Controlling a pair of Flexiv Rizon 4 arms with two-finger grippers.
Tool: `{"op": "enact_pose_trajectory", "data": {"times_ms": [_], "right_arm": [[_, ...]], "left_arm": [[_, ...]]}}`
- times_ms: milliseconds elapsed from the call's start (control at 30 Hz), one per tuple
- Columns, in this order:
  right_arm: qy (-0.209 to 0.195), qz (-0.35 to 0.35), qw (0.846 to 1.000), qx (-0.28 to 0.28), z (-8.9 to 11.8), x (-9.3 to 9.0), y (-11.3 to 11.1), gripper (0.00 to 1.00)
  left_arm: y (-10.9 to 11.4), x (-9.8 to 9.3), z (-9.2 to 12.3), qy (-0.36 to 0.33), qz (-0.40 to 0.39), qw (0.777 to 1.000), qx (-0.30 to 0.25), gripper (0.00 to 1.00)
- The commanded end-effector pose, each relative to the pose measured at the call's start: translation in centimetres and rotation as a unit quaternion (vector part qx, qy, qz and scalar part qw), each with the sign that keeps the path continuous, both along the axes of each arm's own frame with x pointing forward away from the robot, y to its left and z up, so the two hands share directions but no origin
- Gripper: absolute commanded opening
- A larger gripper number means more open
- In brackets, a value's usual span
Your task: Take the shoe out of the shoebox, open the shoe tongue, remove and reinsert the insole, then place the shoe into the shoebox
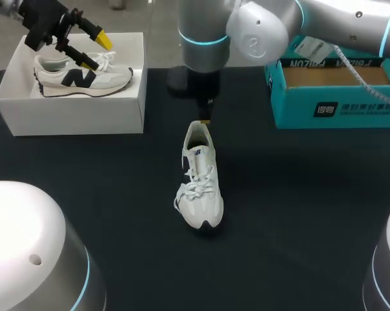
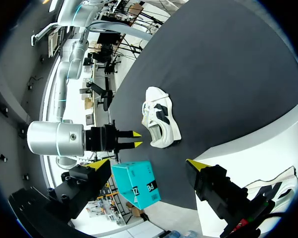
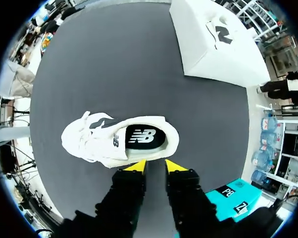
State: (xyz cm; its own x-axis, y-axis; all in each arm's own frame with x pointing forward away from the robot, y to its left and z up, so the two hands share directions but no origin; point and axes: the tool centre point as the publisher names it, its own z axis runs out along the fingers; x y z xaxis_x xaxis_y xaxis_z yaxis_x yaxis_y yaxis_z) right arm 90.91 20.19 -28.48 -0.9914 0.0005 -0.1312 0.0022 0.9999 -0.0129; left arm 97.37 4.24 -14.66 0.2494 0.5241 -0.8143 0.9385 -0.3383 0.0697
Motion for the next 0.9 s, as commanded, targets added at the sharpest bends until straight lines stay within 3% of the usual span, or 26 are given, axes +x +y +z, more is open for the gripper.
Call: {"op": "enact_pose_trajectory", "data": {"times_ms": [33, 100, 167, 300, 467, 633, 900], "right_arm": [[0.003, 0.015, 1.0, -0.013, -0.9, 1.0, 1.8, 0.46], [0.003, 0.017, 1.0, -0.017, -1.1, 1.3, 2.2, 0.57], [0.001, 0.018, 1.0, -0.018, -1.4, 1.7, 2.3, 0.58], [-0.004, 0.006, 1.0, -0.007, -1.9, 2.9, 1.8, 0.5], [-0.004, 0.007, 1.0, -0.006, -3.0, 3.7, 1.3, 0.56], [0.003, 0.009, 1.0, 0.003, -4.3, 3.7, 1.5, 0.74], [0.02, 0.009, 1.0, 0.01, -6.8, 4.4, 1.6, 0.78]], "left_arm": [[0.1, 0.1, 0.0, 0.0, -0.001, 1.0, 0.001, 1.0], [0.1, 0.1, 0.0, 0.0, -0.001, 1.0, 0.001, 1.0], [0.1, 0.1, 0.0, 0.0, -0.001, 1.0, 0.001, 1.0], [0.1, 0.1, 0.0, 0.0, -0.001, 1.0, 0.001, 1.0], [0.1, 0.1, 0.0, 0.0, -0.001, 1.0, 0.001, 1.0], [0.1, 0.1, 0.0, 0.0, -0.001, 1.0, 0.001, 1.0], [0.1, 0.1, 0.0, 0.0, -0.001, 1.0, 0.001, 1.0]]}}
